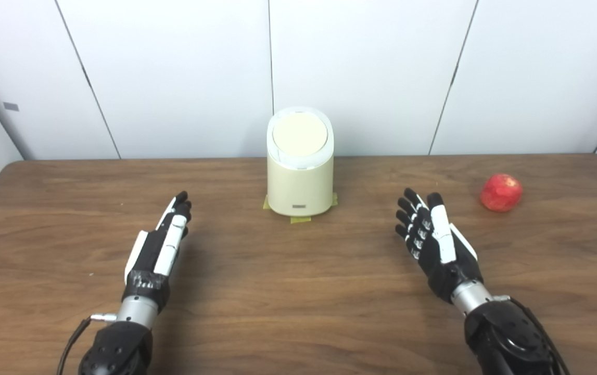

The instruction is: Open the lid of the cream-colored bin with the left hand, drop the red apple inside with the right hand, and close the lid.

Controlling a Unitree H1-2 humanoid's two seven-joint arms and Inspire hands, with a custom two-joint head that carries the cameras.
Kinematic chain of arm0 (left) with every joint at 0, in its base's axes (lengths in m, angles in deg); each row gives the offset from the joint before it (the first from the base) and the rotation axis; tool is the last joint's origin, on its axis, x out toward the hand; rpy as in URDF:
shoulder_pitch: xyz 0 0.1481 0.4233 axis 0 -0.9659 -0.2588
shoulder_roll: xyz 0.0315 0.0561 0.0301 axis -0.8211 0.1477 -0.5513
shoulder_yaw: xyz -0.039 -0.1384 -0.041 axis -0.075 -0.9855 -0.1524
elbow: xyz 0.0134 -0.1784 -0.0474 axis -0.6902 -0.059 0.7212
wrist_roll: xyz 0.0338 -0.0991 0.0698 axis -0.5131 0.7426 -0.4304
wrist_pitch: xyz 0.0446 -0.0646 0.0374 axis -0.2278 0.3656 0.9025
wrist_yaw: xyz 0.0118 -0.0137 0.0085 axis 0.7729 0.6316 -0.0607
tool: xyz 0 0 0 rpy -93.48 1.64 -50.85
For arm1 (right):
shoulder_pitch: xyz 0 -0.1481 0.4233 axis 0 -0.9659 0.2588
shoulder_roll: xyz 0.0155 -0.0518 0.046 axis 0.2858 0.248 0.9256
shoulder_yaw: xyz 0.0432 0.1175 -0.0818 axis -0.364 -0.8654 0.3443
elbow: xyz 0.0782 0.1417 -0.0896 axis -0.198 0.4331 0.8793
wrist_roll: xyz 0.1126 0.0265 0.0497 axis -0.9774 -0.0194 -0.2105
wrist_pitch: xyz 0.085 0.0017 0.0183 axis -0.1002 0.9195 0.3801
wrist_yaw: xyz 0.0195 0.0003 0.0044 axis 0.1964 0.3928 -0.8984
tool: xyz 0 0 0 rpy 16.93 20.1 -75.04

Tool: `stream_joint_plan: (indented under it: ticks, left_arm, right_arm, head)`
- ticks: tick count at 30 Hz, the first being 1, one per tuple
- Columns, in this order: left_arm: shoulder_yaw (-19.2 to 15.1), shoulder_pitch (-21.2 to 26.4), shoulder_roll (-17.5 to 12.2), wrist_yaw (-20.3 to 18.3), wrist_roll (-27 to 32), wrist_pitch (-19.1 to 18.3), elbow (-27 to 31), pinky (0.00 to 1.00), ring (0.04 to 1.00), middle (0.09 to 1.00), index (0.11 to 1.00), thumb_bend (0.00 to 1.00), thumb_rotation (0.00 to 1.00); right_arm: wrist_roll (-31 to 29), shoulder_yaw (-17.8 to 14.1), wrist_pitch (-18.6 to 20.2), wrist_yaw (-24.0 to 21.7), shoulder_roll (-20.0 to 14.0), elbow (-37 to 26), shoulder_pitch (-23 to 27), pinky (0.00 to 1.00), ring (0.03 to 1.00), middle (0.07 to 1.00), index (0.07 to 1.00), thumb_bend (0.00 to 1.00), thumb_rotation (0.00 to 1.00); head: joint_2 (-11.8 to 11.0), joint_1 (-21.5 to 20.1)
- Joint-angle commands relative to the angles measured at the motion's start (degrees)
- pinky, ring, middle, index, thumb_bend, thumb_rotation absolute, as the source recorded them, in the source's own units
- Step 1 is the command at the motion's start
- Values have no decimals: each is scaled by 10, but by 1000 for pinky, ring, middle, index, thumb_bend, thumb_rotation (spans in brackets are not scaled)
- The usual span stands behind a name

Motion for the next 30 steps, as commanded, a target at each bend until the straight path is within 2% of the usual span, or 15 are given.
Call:
stream_joint_plan:
  ticks: [1,2,5,7,11,14,15,19,23,30]
  left_arm:
    - [6,11,-6,4,-21,8,20,1000,992,969,1000,502,888]
    - [8,8,-7,7,-29,8,23,1000,993,966,1000,508,882]
    - [6,2,-3,10,-35,11,28,999,1000,981,1000,544,758]
    - [8,4,-4,17,-54,7,32,955,987,974,1000,566,704]
    - [16,31,-24,12,-96,-12,45,939,958,946,1000,633,685]
    - [15,71,-29,8,-105,-49,59,907,942,945,996,678,679]
    - [15,86,-29,8,-106,-56,62,909,942,946,997,679,642]
    - [22,145,-33,5,-124,-74,55,901,923,935,987,670,579]
    - [17,203,-21,-8,-143,-76,23,931,931,927,977,706,516]
    - [6,312,-4,-51,-198,-76,-77,851,917,935,970,784,377]
  right_arm:
    - [-6,-3,-28,-1,1,-22,11,1000,1000,1000,1000,730,1000]
    - [-6,-3,-26,-1,1,-27,8,1000,1000,1000,1000,730,1000]
    - [-3,-1,-22,0,-1,-39,-1,1000,1000,1000,1000,723,1000]
    - [-3,-1,-22,1,0,-45,-6,1000,1000,1000,1000,717,1000]
    - [-3,0,-22,1,1,-55,-16,1000,1000,1000,1000,716,1000]
    - [-4,-1,-25,0,1,-58,-23,1000,1000,1000,1000,713,1000]
    - [-5,-1,-27,0,1,-60,-26,1000,1000,1000,1000,710,1000]
    - [-4,-1,-30,-1,0,-61,-33,1000,1000,1000,1000,709,1000]
    - [0,0,-33,-2,-3,-60,-38,1000,1000,1000,1000,700,1000]
    - [-1,0,-35,-2,-5,-50,-42,1000,1000,1000,1000,695,1000]
  head:
    - [0,0]
    - [-5,0]
    - [-14,2]
    - [-19,3]
    - [-29,2]
    - [-35,1]
    - [-38,0]
    - [-44,2]
    - [-52,3]
    - [-59,2]
